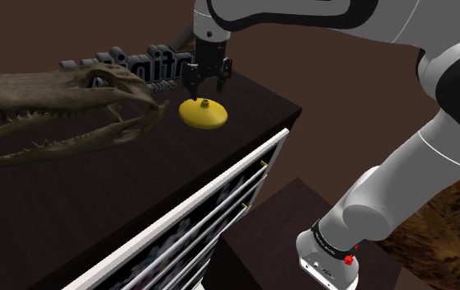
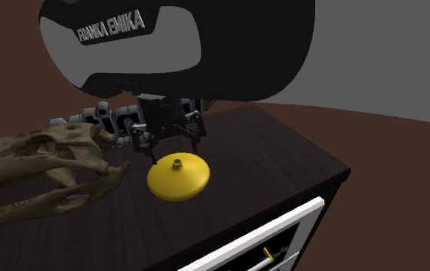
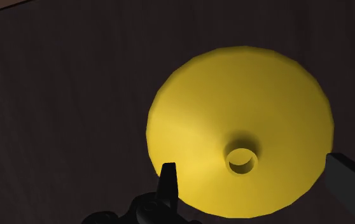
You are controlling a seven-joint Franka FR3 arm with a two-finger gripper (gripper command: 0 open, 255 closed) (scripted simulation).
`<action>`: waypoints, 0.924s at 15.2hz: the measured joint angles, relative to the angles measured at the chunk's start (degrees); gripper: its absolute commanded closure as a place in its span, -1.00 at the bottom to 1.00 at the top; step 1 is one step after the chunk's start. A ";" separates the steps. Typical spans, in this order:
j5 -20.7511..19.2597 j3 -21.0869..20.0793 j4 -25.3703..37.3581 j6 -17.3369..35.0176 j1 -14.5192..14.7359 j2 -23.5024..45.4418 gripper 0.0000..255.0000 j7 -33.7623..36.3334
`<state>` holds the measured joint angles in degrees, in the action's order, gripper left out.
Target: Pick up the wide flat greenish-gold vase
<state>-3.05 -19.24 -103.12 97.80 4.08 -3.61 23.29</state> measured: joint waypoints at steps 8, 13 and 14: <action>0.07 0.01 -2.09 1.89 0.00 -0.29 1.00 0.08; 0.04 0.01 -2.07 1.95 0.00 -0.25 1.00 0.08; 0.03 0.00 -1.71 1.61 0.01 -0.17 1.00 0.09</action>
<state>-3.02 -19.24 -104.83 99.42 4.09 -3.78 23.38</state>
